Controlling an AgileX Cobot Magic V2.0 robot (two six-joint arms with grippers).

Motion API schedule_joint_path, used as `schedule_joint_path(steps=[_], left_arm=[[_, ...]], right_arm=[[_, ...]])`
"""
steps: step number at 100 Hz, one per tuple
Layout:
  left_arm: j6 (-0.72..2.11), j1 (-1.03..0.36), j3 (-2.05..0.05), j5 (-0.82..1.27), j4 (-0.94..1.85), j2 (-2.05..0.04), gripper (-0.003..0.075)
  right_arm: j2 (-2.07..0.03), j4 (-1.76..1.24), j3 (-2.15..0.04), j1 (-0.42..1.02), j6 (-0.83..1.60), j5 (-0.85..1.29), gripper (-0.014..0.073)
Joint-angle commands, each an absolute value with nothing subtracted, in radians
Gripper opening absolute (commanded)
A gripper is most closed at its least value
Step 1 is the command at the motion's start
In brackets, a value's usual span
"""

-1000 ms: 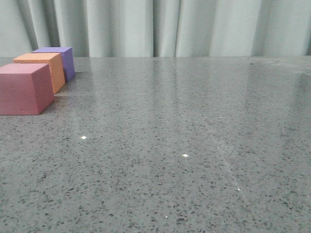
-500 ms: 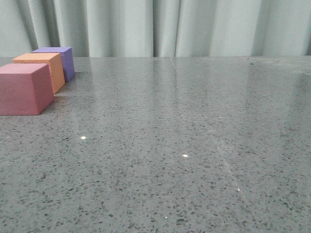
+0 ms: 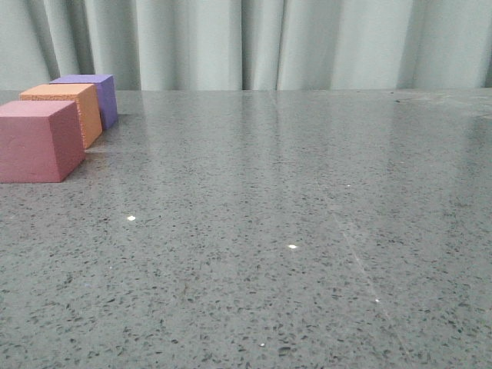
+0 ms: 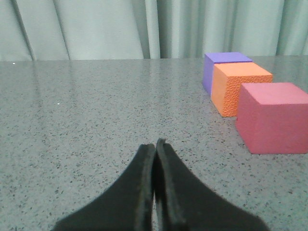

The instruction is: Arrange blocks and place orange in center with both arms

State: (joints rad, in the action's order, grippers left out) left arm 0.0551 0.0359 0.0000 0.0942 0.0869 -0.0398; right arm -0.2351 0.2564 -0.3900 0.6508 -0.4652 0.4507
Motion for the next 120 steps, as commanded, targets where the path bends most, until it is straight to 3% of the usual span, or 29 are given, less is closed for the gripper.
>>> schedule_joint_path(steps=[1, 120], left_arm=[[0.056, 0.040, 0.023, 0.000, 0.116, 0.014, -0.0019], [0.056, 0.040, 0.021, -0.010, 0.119, 0.037, -0.0019]], right_arm=[[-0.243, 0.278, -0.414, 0.650, -0.454, 0.371, -0.0122], [-0.244, 0.283, -0.414, 0.629, -0.454, 0.351, -0.0122]])
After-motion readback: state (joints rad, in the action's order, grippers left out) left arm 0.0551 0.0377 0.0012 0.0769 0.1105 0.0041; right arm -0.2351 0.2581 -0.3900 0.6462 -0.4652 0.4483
